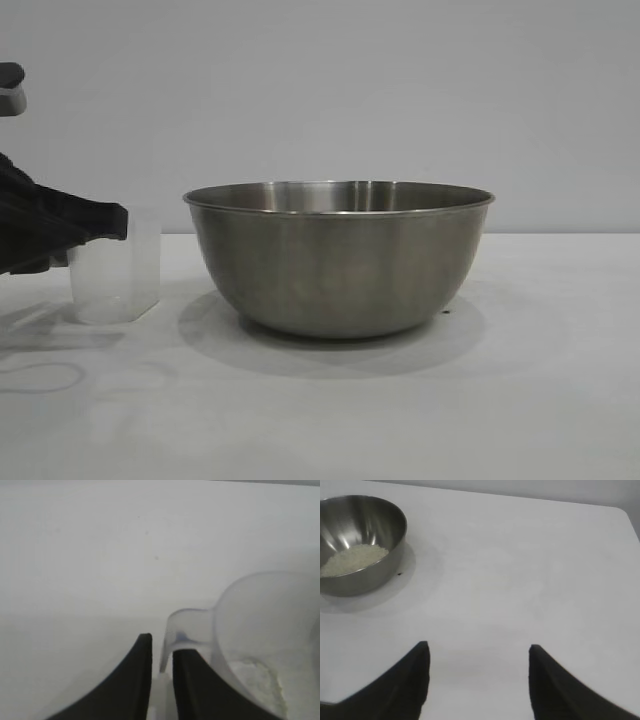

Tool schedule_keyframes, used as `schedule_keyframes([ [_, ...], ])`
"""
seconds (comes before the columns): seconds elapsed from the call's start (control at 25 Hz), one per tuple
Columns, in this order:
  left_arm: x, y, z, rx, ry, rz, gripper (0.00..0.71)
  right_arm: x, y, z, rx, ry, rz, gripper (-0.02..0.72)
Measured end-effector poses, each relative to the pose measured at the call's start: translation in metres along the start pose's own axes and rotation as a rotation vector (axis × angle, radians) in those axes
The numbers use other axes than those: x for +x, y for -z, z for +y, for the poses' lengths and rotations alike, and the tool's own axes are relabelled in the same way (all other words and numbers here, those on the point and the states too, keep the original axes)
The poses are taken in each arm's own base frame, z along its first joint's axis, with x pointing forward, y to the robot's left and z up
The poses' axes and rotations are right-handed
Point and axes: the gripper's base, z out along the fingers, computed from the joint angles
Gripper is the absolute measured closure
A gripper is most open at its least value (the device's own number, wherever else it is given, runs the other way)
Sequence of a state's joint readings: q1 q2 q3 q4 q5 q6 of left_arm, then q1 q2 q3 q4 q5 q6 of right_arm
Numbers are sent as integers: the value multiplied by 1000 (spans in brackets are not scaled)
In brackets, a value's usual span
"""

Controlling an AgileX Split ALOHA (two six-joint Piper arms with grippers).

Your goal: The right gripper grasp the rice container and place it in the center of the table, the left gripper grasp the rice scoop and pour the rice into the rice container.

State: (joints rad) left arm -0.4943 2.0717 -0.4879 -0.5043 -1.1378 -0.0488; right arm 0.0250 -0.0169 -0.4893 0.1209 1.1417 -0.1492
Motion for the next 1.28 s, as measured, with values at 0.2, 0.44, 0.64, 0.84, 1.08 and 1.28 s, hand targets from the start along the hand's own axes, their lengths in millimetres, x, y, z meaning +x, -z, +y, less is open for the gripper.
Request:
schedule_keyframes([
  [0.2,4,4,3,1,-12,19,619,0,0,0,0,0,0,325],
  [0.44,10,13,8,6,-34,52,576,0,0,0,0,0,0,325],
  [0.64,2,21,9,12,-24,33,576,0,0,0,0,0,0,325],
  [0.84,4,26,12,11,-31,42,576,0,0,0,0,0,0,325],
  [1.08,-2,35,16,6,-22,29,576,0,0,0,0,0,0,325],
  [1.28,-5,43,22,-29,-12,21,576,0,0,0,0,0,0,325],
])
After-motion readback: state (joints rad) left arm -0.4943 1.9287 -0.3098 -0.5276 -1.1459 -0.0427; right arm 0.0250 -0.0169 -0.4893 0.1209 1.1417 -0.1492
